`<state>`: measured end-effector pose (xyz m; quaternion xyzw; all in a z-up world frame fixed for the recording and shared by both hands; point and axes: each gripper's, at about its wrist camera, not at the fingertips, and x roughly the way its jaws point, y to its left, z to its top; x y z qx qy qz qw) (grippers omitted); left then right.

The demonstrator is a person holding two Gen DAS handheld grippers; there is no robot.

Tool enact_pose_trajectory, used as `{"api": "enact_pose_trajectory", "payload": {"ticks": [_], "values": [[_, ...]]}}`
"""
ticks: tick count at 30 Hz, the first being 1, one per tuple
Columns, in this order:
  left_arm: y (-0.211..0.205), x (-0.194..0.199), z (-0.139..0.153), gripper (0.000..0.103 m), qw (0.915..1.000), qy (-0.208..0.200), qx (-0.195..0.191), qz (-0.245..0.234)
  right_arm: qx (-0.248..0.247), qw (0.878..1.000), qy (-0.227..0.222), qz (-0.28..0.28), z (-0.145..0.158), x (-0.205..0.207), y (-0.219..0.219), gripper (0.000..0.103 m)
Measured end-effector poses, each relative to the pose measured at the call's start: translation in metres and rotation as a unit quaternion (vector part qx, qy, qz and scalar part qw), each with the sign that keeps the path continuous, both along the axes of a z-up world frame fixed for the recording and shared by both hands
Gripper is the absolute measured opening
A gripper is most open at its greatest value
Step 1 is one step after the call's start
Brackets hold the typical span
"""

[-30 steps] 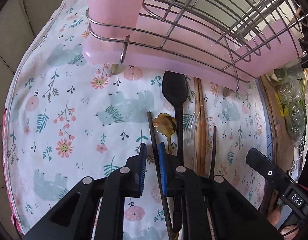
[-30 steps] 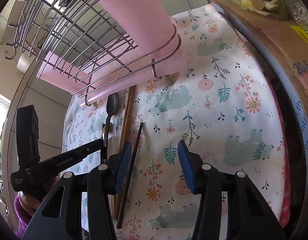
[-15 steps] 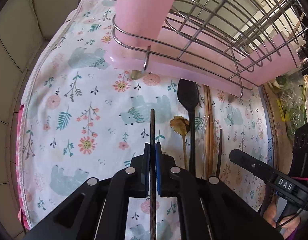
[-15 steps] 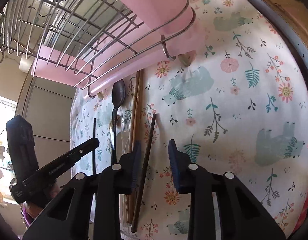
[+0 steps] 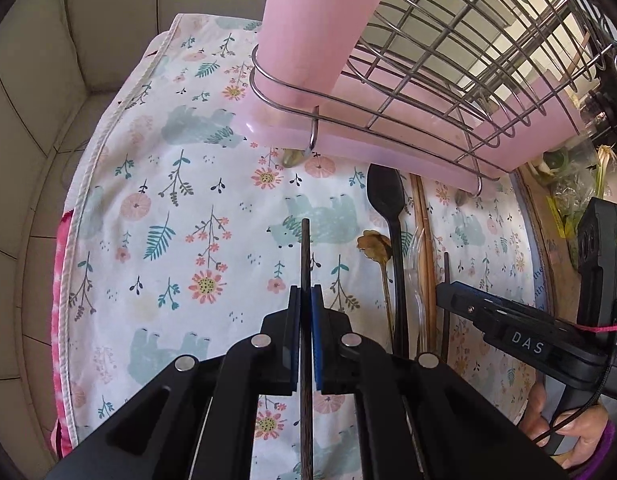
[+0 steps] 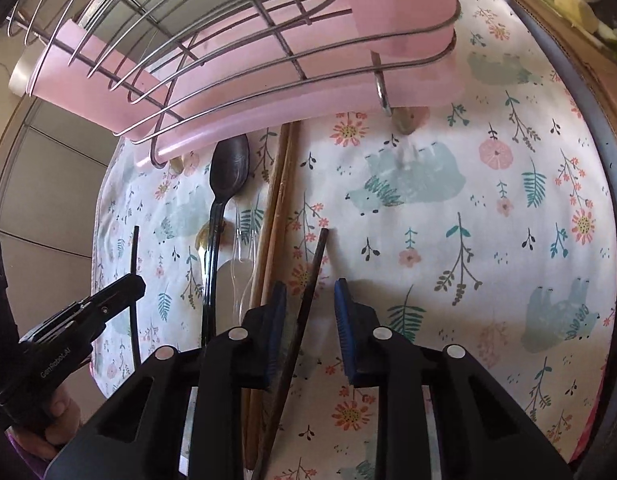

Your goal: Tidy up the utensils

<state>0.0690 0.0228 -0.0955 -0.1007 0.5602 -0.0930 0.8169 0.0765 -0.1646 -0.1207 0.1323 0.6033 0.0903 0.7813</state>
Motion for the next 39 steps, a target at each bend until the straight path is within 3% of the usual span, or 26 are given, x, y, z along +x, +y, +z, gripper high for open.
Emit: {"api": "enact_pose_trajectory", "payload": {"ticks": [5, 12, 16, 20, 26, 33, 35, 39], "values": [[0.003, -0.006, 0.006, 0.004, 0.9997, -0.021, 0.013, -0.002, -0.024, 0.999, -0.025, 0.001, -0.004, -0.003, 0.007, 0.009], [0.018, -0.017, 0.025, 0.004, 0.9984, -0.053, 0.020, 0.007, 0.026, 0.998, -0.062, -0.021, 0.005, -0.019, -0.021, 0.005], [0.024, -0.023, 0.041, 0.004, 0.9966, -0.081, 0.007, 0.018, 0.036, 0.993, -0.105, -0.035, 0.027, -0.032, -0.040, 0.005], [0.025, -0.032, 0.067, 0.004, 0.9904, -0.135, -0.015, 0.025, 0.045, 0.985, -0.161, -0.045, 0.060, -0.044, -0.062, 0.005], [0.035, -0.042, 0.127, 0.004, 0.9683, -0.243, -0.035, 0.048, 0.068, 0.958, -0.271, -0.065, 0.131, -0.053, -0.090, 0.005], [0.038, -0.040, 0.189, 0.004, 0.9235, -0.373, -0.047, 0.075, 0.070, 0.903, -0.417, -0.072, 0.209, -0.049, -0.108, 0.005], [0.037, -0.033, 0.199, 0.004, 0.9130, -0.397, -0.049, 0.083, 0.067, 0.888, -0.450, -0.072, 0.221, -0.043, -0.108, 0.005], [0.035, -0.012, 0.213, 0.004, 0.8999, -0.421, -0.061, 0.098, 0.056, 0.865, -0.493, -0.082, 0.236, -0.021, -0.112, 0.005]]}}
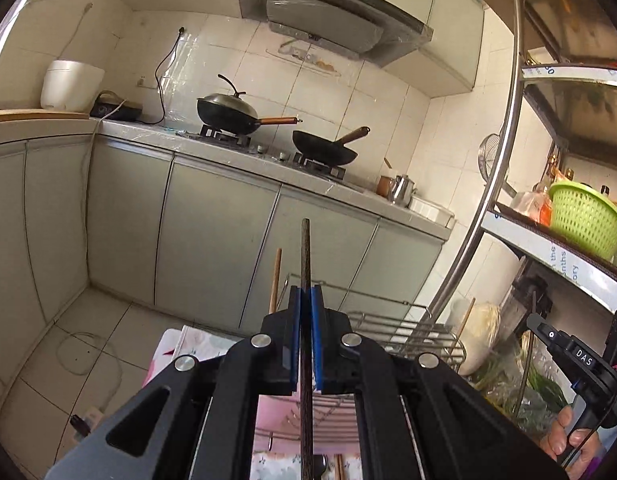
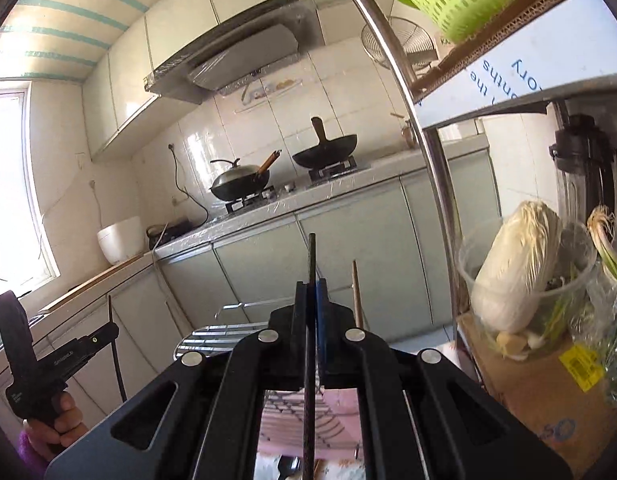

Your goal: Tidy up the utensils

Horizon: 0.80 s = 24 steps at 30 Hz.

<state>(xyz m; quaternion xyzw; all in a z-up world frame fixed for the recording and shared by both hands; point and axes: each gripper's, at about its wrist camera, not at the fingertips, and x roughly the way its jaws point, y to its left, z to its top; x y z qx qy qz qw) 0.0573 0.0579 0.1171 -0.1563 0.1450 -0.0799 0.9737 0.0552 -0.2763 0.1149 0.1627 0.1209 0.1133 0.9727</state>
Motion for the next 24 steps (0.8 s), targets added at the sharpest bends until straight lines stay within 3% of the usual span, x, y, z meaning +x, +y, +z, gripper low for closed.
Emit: {"api": "enact_pose_trajectory", "payload": {"ticks": [7, 15, 24], "values": [[-0.002, 0.041, -0.002, 0.004, 0.9983, -0.043, -0.001, 0.041, -0.009, 0.999, -0.046, -0.015, 0.001, 0.043, -0.001, 0.005], [-0.006, 0.079, -0.018, 0.004, 0.9957, -0.068, 0.009, 0.062, -0.056, 0.993, -0.094, -0.033, -0.012, 0.072, 0.014, 0.005], [-0.016, 0.082, -0.040, 0.004, 0.9892, -0.112, 0.053, 0.078, -0.062, 0.994, -0.080, -0.043, -0.041, 0.086, 0.013, 0.005]]}}
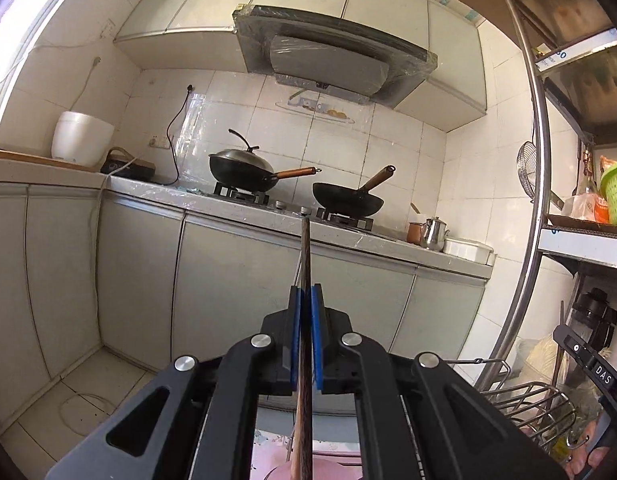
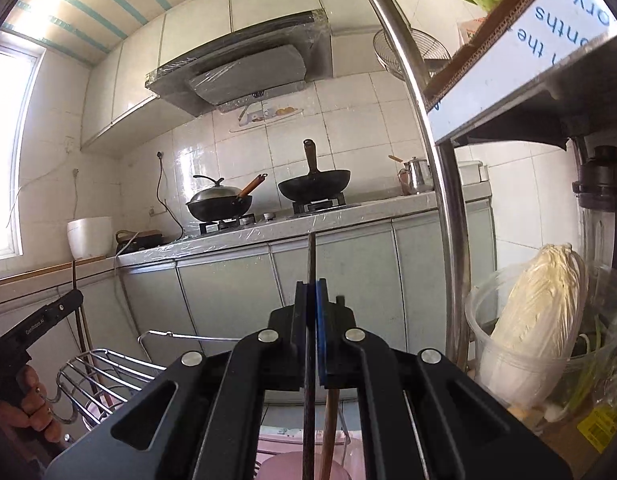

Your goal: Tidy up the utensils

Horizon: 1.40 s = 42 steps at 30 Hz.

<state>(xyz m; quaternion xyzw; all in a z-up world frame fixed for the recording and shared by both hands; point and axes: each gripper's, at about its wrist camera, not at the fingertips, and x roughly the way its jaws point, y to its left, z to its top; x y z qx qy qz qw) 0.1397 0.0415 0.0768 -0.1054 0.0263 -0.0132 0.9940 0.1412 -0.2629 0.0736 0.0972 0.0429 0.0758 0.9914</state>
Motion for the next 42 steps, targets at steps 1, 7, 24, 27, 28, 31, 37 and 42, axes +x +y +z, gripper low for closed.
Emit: {"api": "enact_pose_trajectory", "payload": {"ticks": [1, 7, 24, 27, 28, 31, 37, 42], "values": [[-0.001, -0.003, -0.001, 0.005, 1.0000, -0.006, 0.003, 0.002, 0.001, 1.000, 0.004, 0.000, -0.003, -0.001, -0.001, 0.005], [-0.005, -0.028, -0.006, 0.005, 0.9989, -0.037, 0.020, 0.020, 0.017, 0.999, 0.029, 0.001, -0.019, -0.017, -0.007, 0.005], [0.002, -0.021, -0.033, 0.005, 0.9982, -0.008, -0.021, 0.056, 0.013, 0.998, 0.062, 0.006, -0.037, -0.021, -0.002, 0.005], [0.006, -0.017, -0.042, 0.005, 0.9985, 0.019, -0.029, 0.042, 0.012, 0.997, 0.075, 0.011, -0.038, -0.020, -0.001, 0.005], [0.007, -0.015, -0.044, 0.005, 0.9985, 0.028, -0.031, 0.034, 0.010, 0.997, 0.080, 0.012, -0.039, -0.020, -0.001, 0.005], [0.010, -0.013, -0.050, 0.005, 0.9975, 0.059, -0.037, 0.010, 0.010, 0.995, 0.097, 0.017, -0.040, -0.021, -0.001, 0.005], [0.010, -0.009, -0.060, 0.033, 0.9900, 0.132, -0.035, -0.034, 0.010, 0.990, 0.140, 0.029, -0.038, -0.023, 0.002, 0.005], [0.007, -0.012, -0.063, 0.048, 0.9797, 0.185, -0.030, -0.071, 0.022, 0.984, 0.172, 0.049, -0.035, -0.032, -0.002, 0.021]]}}
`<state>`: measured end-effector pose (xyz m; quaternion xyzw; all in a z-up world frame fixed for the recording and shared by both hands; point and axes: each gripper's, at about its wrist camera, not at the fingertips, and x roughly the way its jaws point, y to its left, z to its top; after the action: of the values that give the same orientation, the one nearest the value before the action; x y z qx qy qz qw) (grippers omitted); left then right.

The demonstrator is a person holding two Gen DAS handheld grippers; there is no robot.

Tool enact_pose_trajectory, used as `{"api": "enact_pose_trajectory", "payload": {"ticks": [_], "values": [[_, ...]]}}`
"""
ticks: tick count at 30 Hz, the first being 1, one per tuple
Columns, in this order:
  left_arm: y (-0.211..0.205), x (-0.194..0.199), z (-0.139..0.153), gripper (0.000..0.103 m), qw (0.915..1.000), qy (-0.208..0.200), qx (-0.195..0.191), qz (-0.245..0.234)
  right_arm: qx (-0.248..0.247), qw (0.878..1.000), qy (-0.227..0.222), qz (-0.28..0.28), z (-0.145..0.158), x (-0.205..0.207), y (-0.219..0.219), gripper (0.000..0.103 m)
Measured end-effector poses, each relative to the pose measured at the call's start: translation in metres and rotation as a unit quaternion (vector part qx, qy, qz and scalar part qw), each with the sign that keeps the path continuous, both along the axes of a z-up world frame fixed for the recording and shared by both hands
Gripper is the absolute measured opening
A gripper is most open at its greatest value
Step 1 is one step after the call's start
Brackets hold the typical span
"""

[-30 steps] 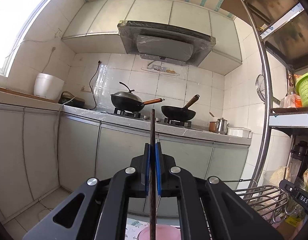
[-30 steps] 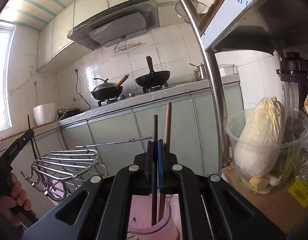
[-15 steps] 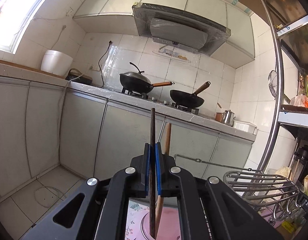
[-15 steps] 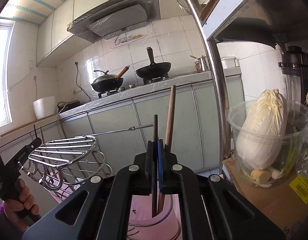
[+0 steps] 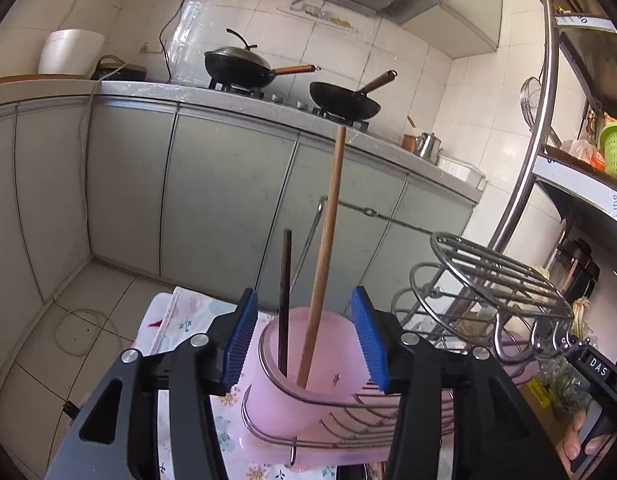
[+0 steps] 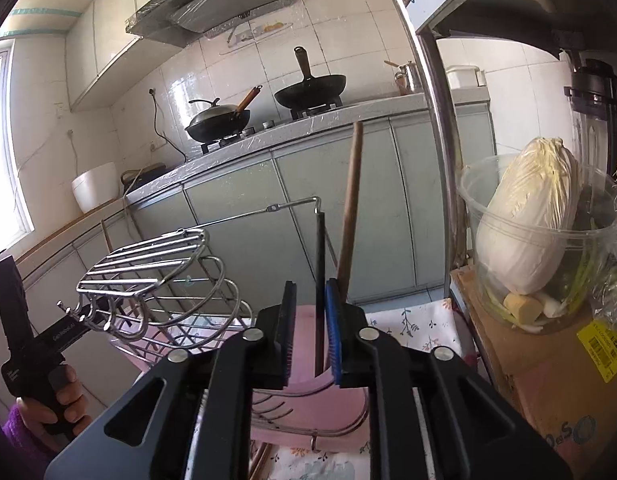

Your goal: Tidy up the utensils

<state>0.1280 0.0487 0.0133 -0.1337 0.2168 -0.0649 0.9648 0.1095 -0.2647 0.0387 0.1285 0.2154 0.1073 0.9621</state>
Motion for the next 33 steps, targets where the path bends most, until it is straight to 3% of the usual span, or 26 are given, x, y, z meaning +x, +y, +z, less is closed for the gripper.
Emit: {"api": "enact_pose_trajectory", "payload": {"ticks": [9, 18, 23, 28, 33], "values": [[0.006, -0.030, 0.005, 0.050, 0.9992, 0.037, 0.003, -0.016, -0.024, 0.999, 0.016, 0.026, 0.007, -0.025, 0.012, 0.058], [0.002, -0.062, 0.005, 0.050, 0.9977, 0.052, 0.035, -0.027, -0.021, 0.999, 0.020, 0.019, 0.016, -0.050, 0.011, 0.062], [-0.013, -0.076, -0.007, 0.050, 0.9938, 0.084, 0.052, -0.051, -0.053, 0.997, 0.045, 0.024, 0.005, -0.069, 0.026, 0.062], [-0.028, -0.086, -0.029, 0.050, 0.9864, 0.135, 0.057, -0.074, -0.081, 0.993, 0.081, 0.024, -0.022, -0.087, 0.043, 0.062], [-0.037, -0.085, -0.058, 0.046, 0.9718, 0.211, 0.033, -0.100, -0.060, 0.988, 0.134, 0.042, -0.050, -0.095, 0.048, 0.062]]}}
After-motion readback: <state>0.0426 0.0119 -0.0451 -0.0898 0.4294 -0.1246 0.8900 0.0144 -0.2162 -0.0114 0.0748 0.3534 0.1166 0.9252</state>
